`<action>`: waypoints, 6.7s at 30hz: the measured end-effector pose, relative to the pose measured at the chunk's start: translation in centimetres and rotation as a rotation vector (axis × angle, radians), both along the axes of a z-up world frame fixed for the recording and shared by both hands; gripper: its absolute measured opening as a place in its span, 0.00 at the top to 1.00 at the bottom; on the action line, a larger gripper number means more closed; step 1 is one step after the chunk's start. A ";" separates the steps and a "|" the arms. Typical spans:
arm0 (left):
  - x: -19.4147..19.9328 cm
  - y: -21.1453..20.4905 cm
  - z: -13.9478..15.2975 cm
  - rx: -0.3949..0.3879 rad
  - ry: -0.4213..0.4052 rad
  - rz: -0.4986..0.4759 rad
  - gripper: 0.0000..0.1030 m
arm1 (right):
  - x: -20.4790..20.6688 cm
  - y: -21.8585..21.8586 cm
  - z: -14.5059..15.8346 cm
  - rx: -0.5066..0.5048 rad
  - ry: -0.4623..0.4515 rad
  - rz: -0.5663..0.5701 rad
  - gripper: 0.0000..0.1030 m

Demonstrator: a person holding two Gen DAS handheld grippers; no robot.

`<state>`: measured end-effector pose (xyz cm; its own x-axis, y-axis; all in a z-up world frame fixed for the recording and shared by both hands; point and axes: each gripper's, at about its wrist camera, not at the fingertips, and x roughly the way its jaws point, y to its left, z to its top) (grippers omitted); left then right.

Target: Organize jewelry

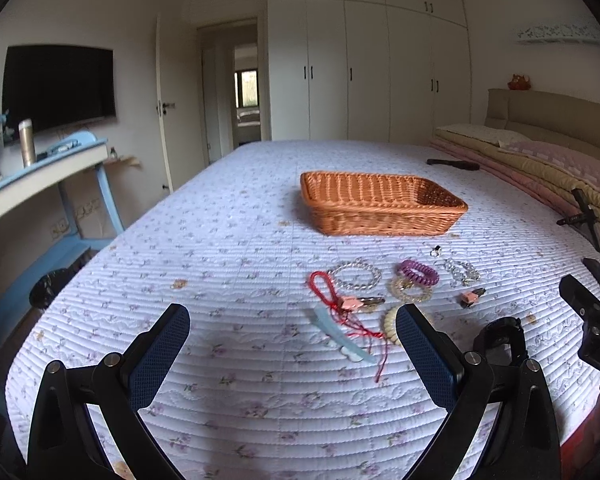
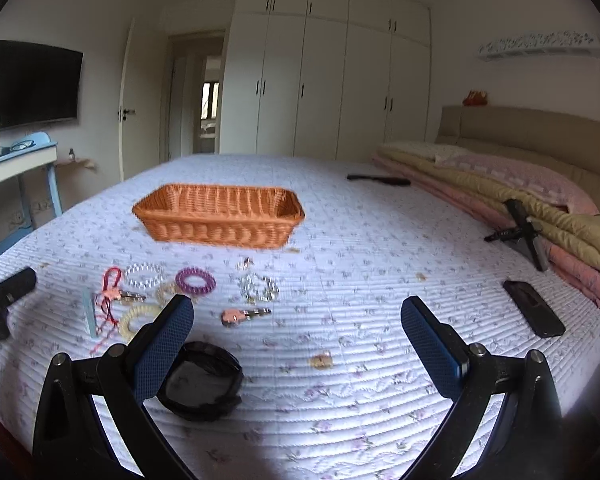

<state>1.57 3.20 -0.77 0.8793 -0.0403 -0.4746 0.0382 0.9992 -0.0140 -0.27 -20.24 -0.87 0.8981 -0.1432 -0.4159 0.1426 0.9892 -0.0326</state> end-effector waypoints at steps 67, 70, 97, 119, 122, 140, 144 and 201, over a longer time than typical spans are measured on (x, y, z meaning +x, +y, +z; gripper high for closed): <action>10.3 0.8 -4.2 -0.214 0.384 -0.112 0.90 | 7.0 0.7 -4.5 0.226 0.483 0.138 0.89; 10.7 0.5 -2.9 -0.201 0.348 -0.125 0.90 | 7.4 0.7 -3.4 0.205 0.451 0.137 0.89; 32.7 -7.9 1.6 -0.182 0.335 -0.314 0.90 | 33.9 0.1 2.0 0.179 0.388 0.164 0.90; 33.2 -7.8 0.1 -0.098 0.349 -0.247 0.45 | 34.8 -0.8 1.1 0.186 0.404 0.155 0.44; 30.7 -6.6 1.7 -0.094 0.312 -0.226 0.45 | 32.5 -0.7 2.4 0.206 0.373 0.180 0.44; 12.6 2.1 5.2 -0.178 0.160 -0.208 0.45 | 16.1 0.9 6.7 0.203 0.228 0.287 0.44; 11.4 2.1 3.1 -0.168 0.196 -0.231 0.45 | 14.3 1.0 5.0 0.195 0.252 0.292 0.44; 16.8 0.2 -6.2 -0.122 0.450 -0.225 0.96 | 12.9 0.3 -6.8 0.322 0.408 0.095 0.75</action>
<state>18.40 3.43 -6.92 0.5524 -0.2841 -0.7837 0.2155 0.9569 -0.1949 12.67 -19.95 -7.64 0.6570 0.1233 -0.7437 0.0914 0.9662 0.2410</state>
